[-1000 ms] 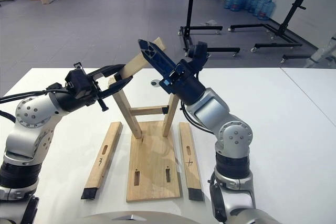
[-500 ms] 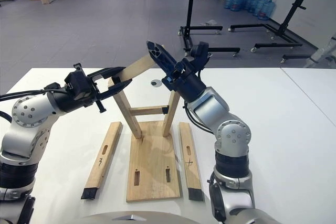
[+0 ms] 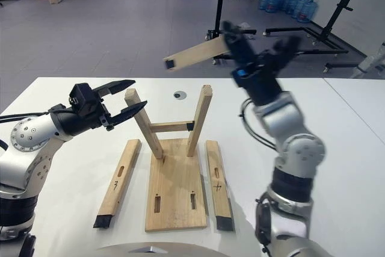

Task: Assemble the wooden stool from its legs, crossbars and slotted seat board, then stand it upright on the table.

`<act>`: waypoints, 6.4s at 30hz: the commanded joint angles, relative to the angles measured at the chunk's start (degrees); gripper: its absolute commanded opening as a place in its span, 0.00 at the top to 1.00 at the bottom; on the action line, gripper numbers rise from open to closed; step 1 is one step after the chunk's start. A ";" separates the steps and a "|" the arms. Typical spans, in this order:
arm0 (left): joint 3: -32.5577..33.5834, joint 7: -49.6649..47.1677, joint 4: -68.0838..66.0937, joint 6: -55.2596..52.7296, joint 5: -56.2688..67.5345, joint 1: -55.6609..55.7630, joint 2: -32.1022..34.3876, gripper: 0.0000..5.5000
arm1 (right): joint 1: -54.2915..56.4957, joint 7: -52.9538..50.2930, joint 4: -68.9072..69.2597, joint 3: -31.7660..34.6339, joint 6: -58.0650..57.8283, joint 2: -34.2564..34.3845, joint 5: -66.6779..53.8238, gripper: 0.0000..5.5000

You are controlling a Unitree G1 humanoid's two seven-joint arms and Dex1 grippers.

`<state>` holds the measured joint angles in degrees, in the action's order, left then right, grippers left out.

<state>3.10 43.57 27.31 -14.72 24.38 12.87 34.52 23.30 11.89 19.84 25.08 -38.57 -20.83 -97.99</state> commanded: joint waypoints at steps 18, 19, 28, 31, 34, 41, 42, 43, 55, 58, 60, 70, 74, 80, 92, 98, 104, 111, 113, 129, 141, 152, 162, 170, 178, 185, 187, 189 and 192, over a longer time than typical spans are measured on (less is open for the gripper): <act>6.66 -10.22 15.26 -4.47 8.15 -17.66 -2.47 0.47 | -40.53 -19.59 23.65 -3.67 -5.94 -10.37 19.63 0.93; 6.46 -10.40 15.46 -4.33 7.92 -18.13 -2.56 0.47 | -40.93 -20.71 23.74 -3.93 -5.73 -10.23 20.19 0.93; 5.06 -10.57 15.45 -5.11 7.98 -17.95 -1.64 0.47 | -44.68 -24.99 24.12 -7.96 -3.48 -7.20 24.74 0.93; 4.05 -9.86 14.51 -5.42 7.12 -17.28 -0.80 0.47 | -45.01 -23.95 23.45 -8.56 -2.37 -6.31 26.84 0.93; 3.22 -9.48 13.79 -5.42 6.72 -16.63 -0.69 0.47 | -43.72 -24.10 22.75 -9.09 -1.49 -5.52 28.32 0.93; 2.53 -9.03 13.01 -4.89 5.67 -16.24 -0.53 0.47 | -38.05 -28.95 24.31 -9.97 -1.43 -4.84 24.87 0.93; 2.48 -9.14 13.11 -4.81 5.49 -16.42 -0.64 0.47 | -37.60 -29.51 24.19 -9.98 -1.50 -4.89 24.26 0.93; 2.44 -9.21 13.20 -4.69 5.28 -16.65 -0.72 0.47 | -37.29 -29.86 24.04 -10.06 -1.62 -5.08 24.07 0.93; 2.97 -8.52 12.84 -5.27 5.27 -16.17 -0.18 0.47 | -43.03 -28.40 22.99 -12.25 -2.74 -5.57 28.20 0.93; 2.98 -8.10 12.70 -5.46 5.17 -15.96 0.13 0.47 | -42.93 -27.79 22.38 -12.47 -2.19 -5.19 30.07 0.93; 2.98 -8.04 12.77 -5.45 5.13 -16.08 0.21 0.47 | -42.82 -28.35 21.63 -12.23 -1.91 -4.41 29.63 0.93; 2.29 -8.09 12.62 -4.80 4.41 -16.24 -0.11 0.47 | -41.49 -33.17 19.50 -9.88 -0.92 -2.95 23.88 0.93; 2.30 -8.06 12.91 -4.82 4.20 -16.62 -0.04 0.47 | -41.38 -33.22 20.14 -10.59 -1.39 -3.76 25.09 0.93; 1.62 -7.89 13.00 -4.76 3.70 -16.58 -0.07 0.47 | -40.79 -29.43 21.61 -14.89 -2.77 -7.46 36.00 0.93; -0.16 -8.29 12.46 -3.49 1.39 -16.53 -0.73 0.47 | -36.17 -27.52 14.64 -18.53 -8.53 -8.72 45.07 0.93; -0.41 -8.57 11.87 -2.93 0.50 -16.19 -1.24 0.47 | -34.62 -21.92 13.41 -22.34 -6.63 -11.06 53.94 0.93; -0.67 -8.62 11.08 -2.26 -0.47 -16.00 -2.14 0.47 | -31.53 -18.74 9.97 -22.03 -6.11 -8.78 58.83 0.93; -0.18 -8.35 10.19 -1.56 -0.94 -15.79 -2.32 0.47 | -29.75 -17.33 9.33 -20.54 -6.76 -6.51 61.08 0.93; -0.06 -8.32 10.01 -1.38 -1.02 -15.77 -2.29 0.47 | -29.36 -16.70 9.46 -20.27 -6.47 -6.08 61.56 0.86; 1.53 -8.67 10.00 0.21 -2.00 -17.42 -2.03 0.47 | -18.08 -10.96 13.72 -8.37 -5.82 -5.01 58.78 0.65; 0.39 -8.85 9.00 0.18 -2.88 -16.17 -2.72 0.47 | -10.91 -11.71 9.66 -13.66 -9.29 -4.20 62.06 0.65; 1.26 -8.61 6.62 2.12 -2.28 -15.25 -3.89 0.47 | -14.85 -10.50 9.57 -11.77 -6.85 2.02 60.05 0.65; 1.71 -11.16 8.10 2.79 -3.62 -18.10 -5.10 0.47 | -13.08 -15.82 4.97 -6.65 -2.67 -3.61 73.68 0.63; 2.15 -11.52 10.65 1.56 -2.39 -20.55 -4.82 0.47 | -30.00 -9.88 17.00 -6.16 -27.46 -1.65 62.79 0.37; 1.80 -11.20 10.87 0.87 -2.44 -19.94 -3.87 0.47 | -25.25 -12.55 26.18 -11.22 -41.69 -1.92 61.08 0.13; 2.02 -11.13 11.31 0.57 -2.36 -20.40 -3.83 0.47 | -27.73 -11.53 24.16 -14.37 -37.53 -6.46 68.48 0.13; 2.02 -11.16 11.23 0.60 -2.45 -20.36 -3.87 0.47 | -28.13 -10.89 23.91 -15.58 -36.82 -6.37 69.35 0.13; 1.97 -11.06 10.93 0.65 -2.58 -20.13 -3.78 0.47 | -28.47 -9.86 23.35 -16.93 -35.17 -6.68 70.44 0.13; 2.00 -10.83 10.80 0.59 -2.60 -19.96 -3.51 0.47 | -28.80 -8.91 22.69 -17.22 -34.49 -6.46 71.28 0.13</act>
<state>4.87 32.35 37.97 -13.60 21.98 -7.27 30.18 -5.18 2.35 42.88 7.86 -73.28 -27.12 -27.07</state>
